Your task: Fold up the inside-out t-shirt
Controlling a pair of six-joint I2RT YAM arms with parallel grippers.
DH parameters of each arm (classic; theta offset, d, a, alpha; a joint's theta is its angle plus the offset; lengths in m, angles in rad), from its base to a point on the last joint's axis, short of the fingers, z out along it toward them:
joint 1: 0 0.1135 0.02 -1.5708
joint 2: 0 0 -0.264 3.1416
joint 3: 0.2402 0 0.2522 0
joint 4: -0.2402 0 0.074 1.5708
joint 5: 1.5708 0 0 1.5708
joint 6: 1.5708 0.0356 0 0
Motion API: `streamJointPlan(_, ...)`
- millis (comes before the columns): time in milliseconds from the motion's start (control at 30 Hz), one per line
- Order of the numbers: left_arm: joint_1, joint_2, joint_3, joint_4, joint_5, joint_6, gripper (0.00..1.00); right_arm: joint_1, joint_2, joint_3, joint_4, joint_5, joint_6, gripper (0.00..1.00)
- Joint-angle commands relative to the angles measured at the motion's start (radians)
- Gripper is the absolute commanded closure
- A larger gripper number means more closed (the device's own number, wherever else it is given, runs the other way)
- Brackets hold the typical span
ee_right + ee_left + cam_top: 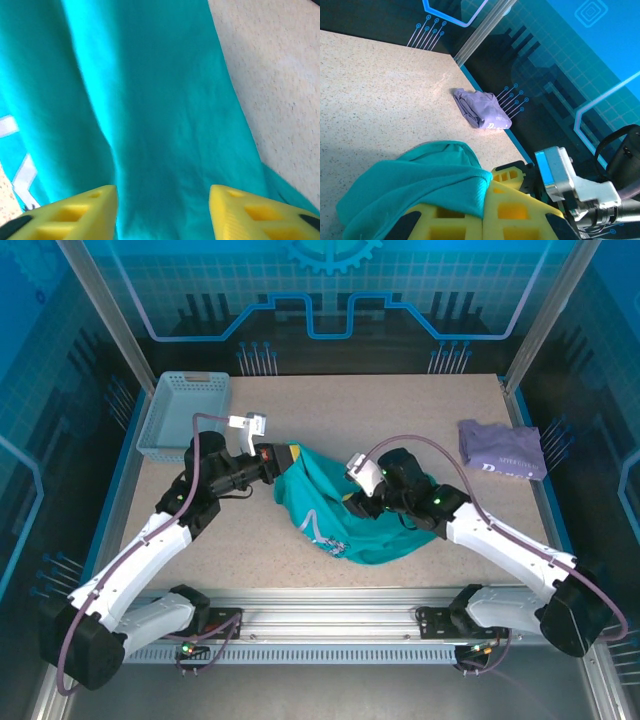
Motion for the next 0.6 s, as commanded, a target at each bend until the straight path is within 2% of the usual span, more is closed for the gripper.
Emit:
streamJointPlan(0,0.007,-0.007,-0.013,0.028,0.030,0.014,1.00,0.018,0.039,0.018,0.095,-0.029,-0.031,0.39)
streamJointPlan(100,0.007,-0.008,-0.011,0.026,0.030,0.017,1.00,0.024,0.093,0.048,0.104,-0.059,-0.047,0.32)
streamJointPlan(233,0.007,-0.012,-0.016,0.024,0.032,0.016,1.00,0.027,0.148,0.067,0.140,-0.083,-0.045,0.32)
streamJointPlan(300,0.007,-0.013,-0.017,0.024,0.032,0.018,1.00,0.024,0.191,0.090,0.164,-0.061,-0.036,0.35)
streamJointPlan(367,0.007,-0.014,-0.021,0.023,0.030,0.021,1.00,0.014,0.247,0.126,0.175,-0.044,-0.028,0.47)
streamJointPlan(467,0.011,-0.030,-0.028,-0.007,-0.040,0.039,1.00,-0.026,0.297,0.178,0.153,-0.158,-0.003,0.83)
streamJointPlan(533,0.013,-0.043,-0.032,-0.081,-0.208,0.062,1.00,-0.066,0.275,0.197,0.097,-0.274,0.018,0.95)
streamJointPlan(567,0.013,-0.040,-0.032,-0.125,-0.339,0.077,1.00,-0.093,0.248,0.198,0.070,-0.366,0.034,0.99)
